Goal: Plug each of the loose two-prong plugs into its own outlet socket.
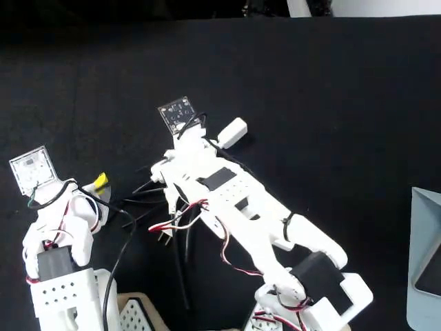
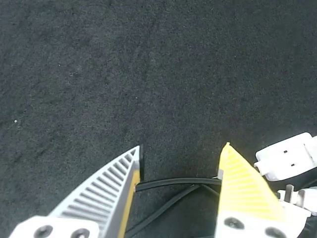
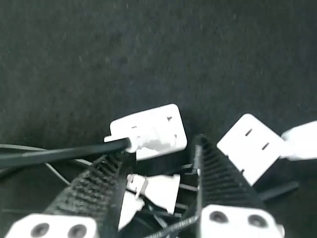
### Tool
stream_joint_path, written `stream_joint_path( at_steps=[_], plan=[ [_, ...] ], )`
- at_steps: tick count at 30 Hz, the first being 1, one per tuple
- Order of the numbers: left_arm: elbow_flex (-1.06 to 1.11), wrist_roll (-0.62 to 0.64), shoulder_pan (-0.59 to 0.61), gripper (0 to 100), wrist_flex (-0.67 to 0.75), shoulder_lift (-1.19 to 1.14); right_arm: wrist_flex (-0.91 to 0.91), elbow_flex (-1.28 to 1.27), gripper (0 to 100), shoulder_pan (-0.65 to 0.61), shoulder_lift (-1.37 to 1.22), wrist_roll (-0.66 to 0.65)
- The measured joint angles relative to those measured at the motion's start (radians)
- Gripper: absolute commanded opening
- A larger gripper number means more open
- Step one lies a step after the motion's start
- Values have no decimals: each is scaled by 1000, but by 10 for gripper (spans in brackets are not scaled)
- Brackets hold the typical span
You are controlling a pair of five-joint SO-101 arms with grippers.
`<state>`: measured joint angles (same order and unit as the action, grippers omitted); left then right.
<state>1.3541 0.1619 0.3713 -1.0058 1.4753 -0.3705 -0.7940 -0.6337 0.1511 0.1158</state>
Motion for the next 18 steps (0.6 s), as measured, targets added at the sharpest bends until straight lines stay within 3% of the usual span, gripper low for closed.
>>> stream_joint_path(
  at_steps=[11, 15, 18],
  plan=[
    [0, 0, 0, 253, 0, 0, 72, 0, 120, 0, -38, -25],
    [0, 0, 0, 253, 0, 0, 72, 0, 23, 0, -38, -25],
    [0, 0, 0, 253, 0, 0, 72, 0, 18, 0, -38, -25]
  ],
)
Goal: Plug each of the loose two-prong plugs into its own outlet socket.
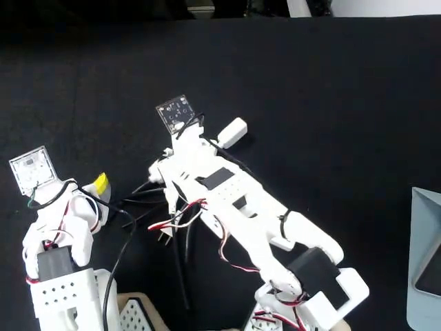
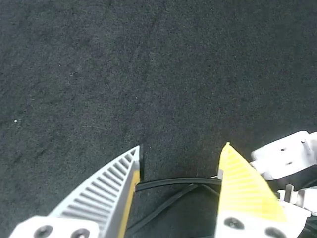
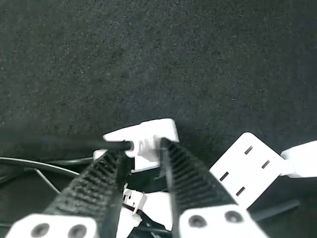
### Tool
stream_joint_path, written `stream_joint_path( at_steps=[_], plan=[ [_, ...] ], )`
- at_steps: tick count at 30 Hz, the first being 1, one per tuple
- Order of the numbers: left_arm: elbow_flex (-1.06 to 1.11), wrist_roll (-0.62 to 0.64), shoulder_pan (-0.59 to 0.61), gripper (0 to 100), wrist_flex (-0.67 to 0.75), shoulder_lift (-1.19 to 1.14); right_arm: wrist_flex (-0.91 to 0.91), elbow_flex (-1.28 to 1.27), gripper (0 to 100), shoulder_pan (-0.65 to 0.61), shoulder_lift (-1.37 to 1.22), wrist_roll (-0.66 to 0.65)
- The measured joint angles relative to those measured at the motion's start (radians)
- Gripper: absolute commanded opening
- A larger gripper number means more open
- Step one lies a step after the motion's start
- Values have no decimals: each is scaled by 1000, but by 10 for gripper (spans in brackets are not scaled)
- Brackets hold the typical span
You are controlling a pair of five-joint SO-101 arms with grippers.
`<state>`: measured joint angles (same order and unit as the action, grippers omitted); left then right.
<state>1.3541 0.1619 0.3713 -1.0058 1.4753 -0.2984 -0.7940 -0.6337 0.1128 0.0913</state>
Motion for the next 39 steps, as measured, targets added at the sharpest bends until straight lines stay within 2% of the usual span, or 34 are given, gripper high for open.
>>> stream_joint_path(
  at_steps=[16, 25, 39],
  plan=[
    [0, 0, 0, 253, 0, 0, -2, 14, 12, 0, -28, 0],
    [0, 0, 0, 253, 0, 0, -299, 285, 12, 2, -158, 55],
    [0, 0, 0, 253, 0, 0, -419, 313, 13, 2, -129, 58]
  ],
)
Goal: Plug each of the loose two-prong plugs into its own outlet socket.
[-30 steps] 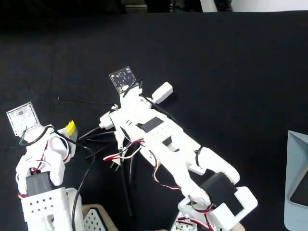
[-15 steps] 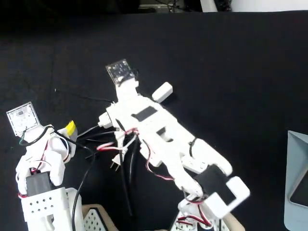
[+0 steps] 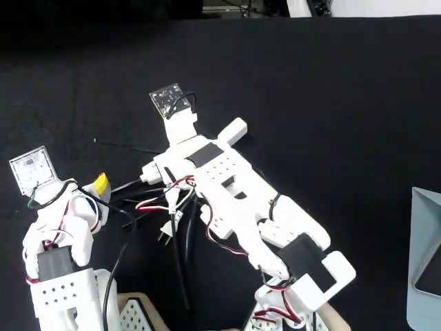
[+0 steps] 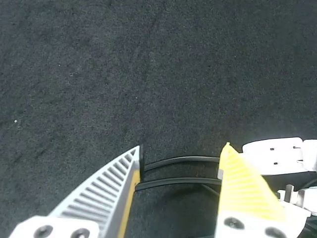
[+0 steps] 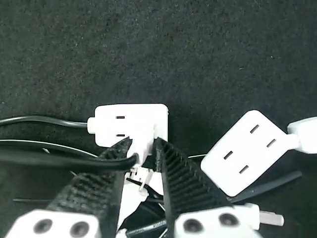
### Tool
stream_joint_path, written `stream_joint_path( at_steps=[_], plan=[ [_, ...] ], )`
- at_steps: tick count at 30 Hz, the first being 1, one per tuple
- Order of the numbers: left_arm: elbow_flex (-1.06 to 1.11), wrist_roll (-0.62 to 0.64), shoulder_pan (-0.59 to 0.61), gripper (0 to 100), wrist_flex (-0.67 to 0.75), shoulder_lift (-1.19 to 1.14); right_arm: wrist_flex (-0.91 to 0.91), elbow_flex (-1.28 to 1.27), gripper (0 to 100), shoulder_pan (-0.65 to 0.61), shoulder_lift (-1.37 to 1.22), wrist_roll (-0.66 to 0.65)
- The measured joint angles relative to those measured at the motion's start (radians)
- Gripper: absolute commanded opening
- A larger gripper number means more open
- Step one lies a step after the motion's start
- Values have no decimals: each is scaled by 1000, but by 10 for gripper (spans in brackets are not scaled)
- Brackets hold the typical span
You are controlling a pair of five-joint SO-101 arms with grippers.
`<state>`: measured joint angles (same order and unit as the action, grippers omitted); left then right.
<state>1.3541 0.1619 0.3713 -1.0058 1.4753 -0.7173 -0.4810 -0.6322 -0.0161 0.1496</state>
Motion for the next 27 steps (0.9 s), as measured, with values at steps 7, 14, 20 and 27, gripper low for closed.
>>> stream_joint_path(
  at_steps=[7, 14, 20, 27],
  plan=[
    [0, 0, 0, 253, 0, 0, 0, 0, 130, -3, 0, 6],
    [0, 0, 0, 253, 0, 0, 41, -2, 109, -3, 0, 28],
    [0, 0, 0, 253, 0, 0, 86, -2, 11, -3, 0, 31],
    [0, 0, 0, 253, 0, 0, 92, -2, 12, 0, 0, 26]
  ],
)
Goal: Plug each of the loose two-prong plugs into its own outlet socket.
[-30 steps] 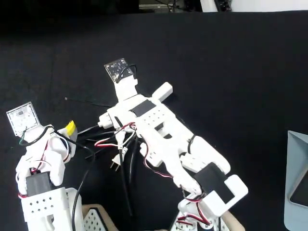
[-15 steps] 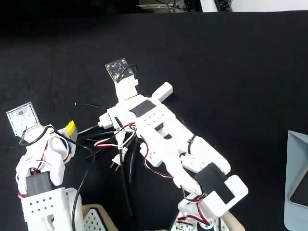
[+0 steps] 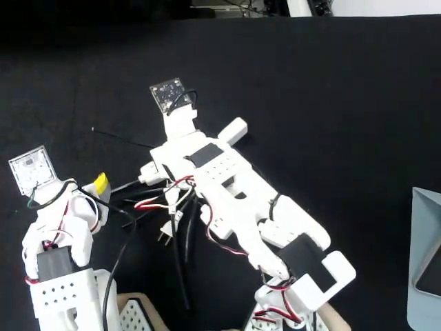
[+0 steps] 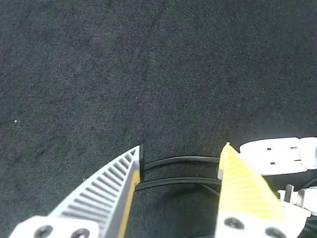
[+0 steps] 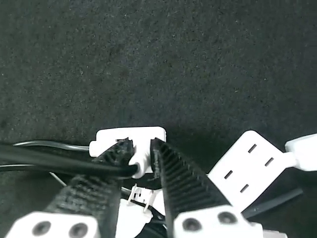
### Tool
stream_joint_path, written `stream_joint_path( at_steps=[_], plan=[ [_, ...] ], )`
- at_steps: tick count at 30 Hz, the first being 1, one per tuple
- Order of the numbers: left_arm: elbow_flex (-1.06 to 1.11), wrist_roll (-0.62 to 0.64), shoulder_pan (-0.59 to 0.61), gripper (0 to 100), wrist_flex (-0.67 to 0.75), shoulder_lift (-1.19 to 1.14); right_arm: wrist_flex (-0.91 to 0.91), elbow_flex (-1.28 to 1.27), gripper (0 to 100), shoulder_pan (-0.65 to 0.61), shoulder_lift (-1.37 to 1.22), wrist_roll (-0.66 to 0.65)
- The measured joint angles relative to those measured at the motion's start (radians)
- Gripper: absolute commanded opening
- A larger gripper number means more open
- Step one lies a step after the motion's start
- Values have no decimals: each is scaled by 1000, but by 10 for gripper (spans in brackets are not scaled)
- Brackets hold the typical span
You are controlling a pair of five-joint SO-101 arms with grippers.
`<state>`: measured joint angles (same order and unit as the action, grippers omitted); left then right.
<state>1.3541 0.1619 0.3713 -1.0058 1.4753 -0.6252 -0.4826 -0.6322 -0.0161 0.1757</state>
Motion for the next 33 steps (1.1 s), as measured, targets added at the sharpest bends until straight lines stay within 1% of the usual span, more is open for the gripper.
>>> stream_joint_path(
  at_steps=[6, 10, 13, 23, 33],
  plan=[
    [0, 0, 0, 253, 0, 0, -6, 0, 12, 5, 0, -3],
    [0, 0, 0, 253, 0, 0, -80, 21, 12, 5, 2, -3],
    [0, 0, 0, 253, 0, 0, -101, 28, 12, 5, 2, -3],
    [0, 0, 0, 253, 0, 0, -97, 78, 11, 8, -110, -2],
    [0, 0, 0, 253, 0, 0, -86, 115, 11, 9, -170, -2]
  ],
)
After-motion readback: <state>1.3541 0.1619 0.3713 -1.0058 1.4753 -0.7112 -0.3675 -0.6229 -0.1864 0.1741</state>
